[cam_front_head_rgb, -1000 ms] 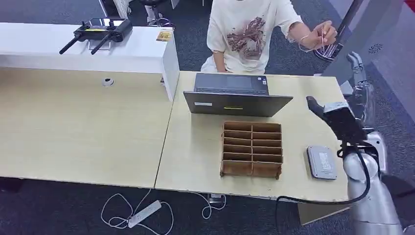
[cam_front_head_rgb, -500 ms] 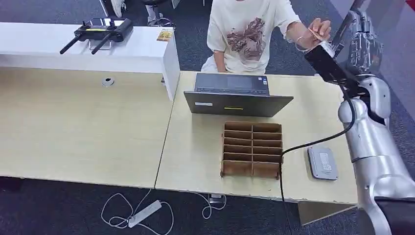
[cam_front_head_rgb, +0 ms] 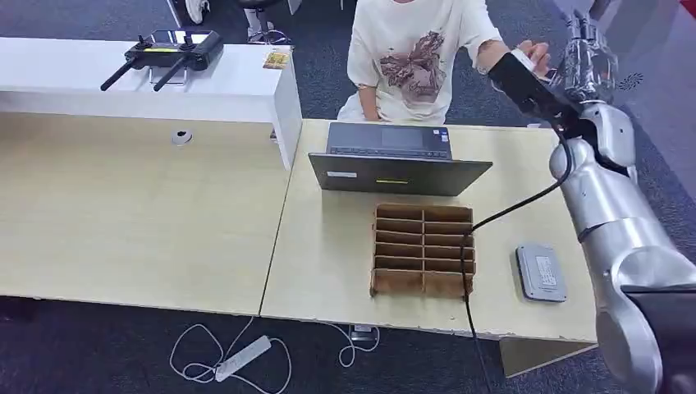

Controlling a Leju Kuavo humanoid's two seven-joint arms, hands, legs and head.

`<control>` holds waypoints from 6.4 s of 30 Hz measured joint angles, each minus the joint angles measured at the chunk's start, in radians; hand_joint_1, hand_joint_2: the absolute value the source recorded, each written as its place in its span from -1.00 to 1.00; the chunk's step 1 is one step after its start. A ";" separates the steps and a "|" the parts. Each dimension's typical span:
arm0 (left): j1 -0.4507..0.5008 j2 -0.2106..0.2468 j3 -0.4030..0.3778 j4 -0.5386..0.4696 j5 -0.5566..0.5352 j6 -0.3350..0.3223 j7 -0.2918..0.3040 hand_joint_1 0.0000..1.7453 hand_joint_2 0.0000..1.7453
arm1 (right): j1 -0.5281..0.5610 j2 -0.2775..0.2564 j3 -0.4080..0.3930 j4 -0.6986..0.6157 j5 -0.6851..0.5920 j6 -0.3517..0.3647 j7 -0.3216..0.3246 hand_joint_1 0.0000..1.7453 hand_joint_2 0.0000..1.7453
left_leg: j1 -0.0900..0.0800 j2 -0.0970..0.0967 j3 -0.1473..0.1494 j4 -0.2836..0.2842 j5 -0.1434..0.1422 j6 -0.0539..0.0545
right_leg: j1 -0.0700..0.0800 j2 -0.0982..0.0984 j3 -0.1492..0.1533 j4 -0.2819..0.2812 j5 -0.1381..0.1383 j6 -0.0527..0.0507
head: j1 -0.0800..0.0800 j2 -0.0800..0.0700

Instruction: Pass the card to the sensor for recognition and then transmit it.

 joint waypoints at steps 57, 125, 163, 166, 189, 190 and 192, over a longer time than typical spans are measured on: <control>0.000 0.000 0.000 0.000 -0.002 0.002 0.001 -1.00 -1.00 | 0.150 -0.005 -0.193 -0.129 -0.557 0.090 -0.320 1.00 1.00 | 0.000 0.000 0.000 0.000 0.000 0.000 | 0.000 0.000 0.000 -0.001 0.000 0.000 | 0.000 0.000; -0.011 0.001 0.000 0.000 -0.055 -0.011 0.001 -1.00 -1.00 | 0.715 -0.348 -0.464 -0.219 -0.979 0.747 -0.319 1.00 1.00 | -0.001 -0.001 -0.001 0.000 -0.002 0.002 | -0.001 -0.001 0.000 -0.001 -0.001 0.001 | 0.000 0.000; -0.018 -0.008 0.000 -0.004 -0.038 -0.010 0.018 -1.00 -1.00 | 0.570 -0.245 -0.366 -0.038 -0.603 0.574 -0.214 1.00 1.00 | -0.001 -0.002 -0.001 0.000 -0.002 0.002 | -0.001 -0.002 0.000 -0.001 -0.001 0.001 | 0.000 0.000; -0.018 -0.008 0.000 -0.004 -0.039 -0.010 0.018 -1.00 -1.00 | 0.568 -0.244 -0.362 -0.033 -0.583 0.568 -0.206 1.00 1.00 | -0.001 -0.002 -0.001 0.000 -0.002 0.002 | -0.001 -0.002 0.000 -0.001 -0.001 0.001 | 0.000 0.000; -0.018 -0.008 0.000 -0.004 -0.033 -0.012 0.023 -1.00 -1.00 | 0.559 -0.220 -0.355 -0.001 -0.507 0.578 -0.192 1.00 1.00 | -0.001 -0.002 -0.001 0.000 -0.002 0.002 | -0.001 -0.002 0.000 -0.001 -0.001 0.001 | 0.000 0.000; -0.018 -0.008 0.000 -0.004 -0.032 -0.012 0.023 -1.00 -1.00 | 0.557 -0.220 -0.354 0.002 -0.503 0.579 -0.191 1.00 1.00 | -0.001 -0.002 -0.001 0.000 -0.002 0.002 | -0.001 -0.002 0.000 -0.001 -0.001 0.001 | 0.000 0.000; -0.018 -0.008 0.000 -0.004 -0.032 -0.012 0.023 -1.00 -1.00 | 0.554 -0.220 -0.352 0.007 -0.499 0.579 -0.188 1.00 1.00 | -0.001 -0.002 -0.001 0.000 -0.002 0.002 | -0.001 -0.002 0.000 -0.001 -0.001 0.001 | 0.000 0.000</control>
